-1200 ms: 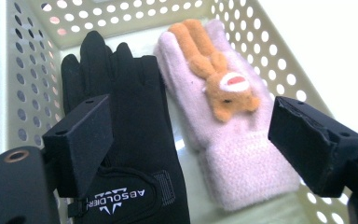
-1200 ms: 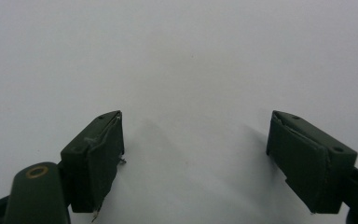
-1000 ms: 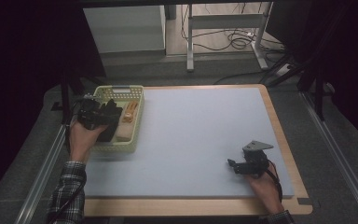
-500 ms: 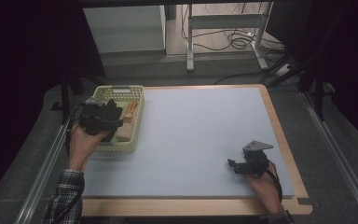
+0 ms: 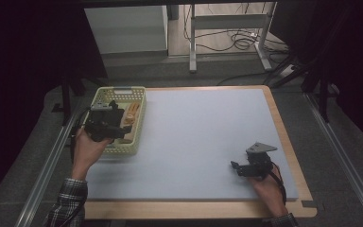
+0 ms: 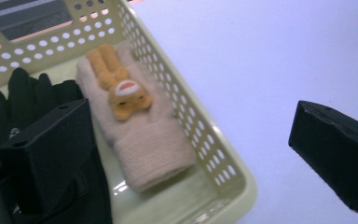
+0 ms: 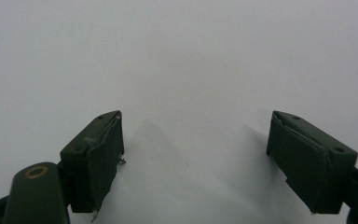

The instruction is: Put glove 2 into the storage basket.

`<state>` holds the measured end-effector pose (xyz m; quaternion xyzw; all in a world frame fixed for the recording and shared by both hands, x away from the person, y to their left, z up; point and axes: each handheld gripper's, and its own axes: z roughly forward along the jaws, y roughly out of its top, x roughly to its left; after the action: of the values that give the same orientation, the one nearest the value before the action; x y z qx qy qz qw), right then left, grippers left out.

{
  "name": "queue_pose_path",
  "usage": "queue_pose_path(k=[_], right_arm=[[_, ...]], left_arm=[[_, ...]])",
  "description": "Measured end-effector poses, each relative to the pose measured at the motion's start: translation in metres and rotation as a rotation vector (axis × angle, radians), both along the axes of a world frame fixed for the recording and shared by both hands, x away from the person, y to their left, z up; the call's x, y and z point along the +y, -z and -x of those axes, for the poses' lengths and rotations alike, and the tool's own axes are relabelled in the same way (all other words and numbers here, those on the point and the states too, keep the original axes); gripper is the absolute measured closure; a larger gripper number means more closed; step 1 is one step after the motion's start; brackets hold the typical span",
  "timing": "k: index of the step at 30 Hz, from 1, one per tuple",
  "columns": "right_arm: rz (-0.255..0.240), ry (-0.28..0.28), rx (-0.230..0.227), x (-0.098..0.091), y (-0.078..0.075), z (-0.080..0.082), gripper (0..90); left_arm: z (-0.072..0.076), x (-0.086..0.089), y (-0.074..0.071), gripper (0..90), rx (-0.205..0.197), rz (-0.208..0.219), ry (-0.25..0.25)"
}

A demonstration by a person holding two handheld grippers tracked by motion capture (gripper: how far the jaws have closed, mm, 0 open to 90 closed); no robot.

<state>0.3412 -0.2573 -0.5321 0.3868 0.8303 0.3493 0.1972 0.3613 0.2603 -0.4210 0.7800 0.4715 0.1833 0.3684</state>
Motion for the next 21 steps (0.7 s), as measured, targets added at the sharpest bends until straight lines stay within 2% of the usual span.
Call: queue_pose_path(k=[9,21], right_arm=[[0.0,0.0,0.0,0.0,0.0,0.0,18.3],[-0.001,0.001,0.001,0.0,0.0,0.0,18.3]], left_arm=[[0.008,-0.015,-0.001,0.9,-0.017,-0.013,0.037],[0.014,-0.035,0.009,0.9,-0.023,-0.018,0.082]])
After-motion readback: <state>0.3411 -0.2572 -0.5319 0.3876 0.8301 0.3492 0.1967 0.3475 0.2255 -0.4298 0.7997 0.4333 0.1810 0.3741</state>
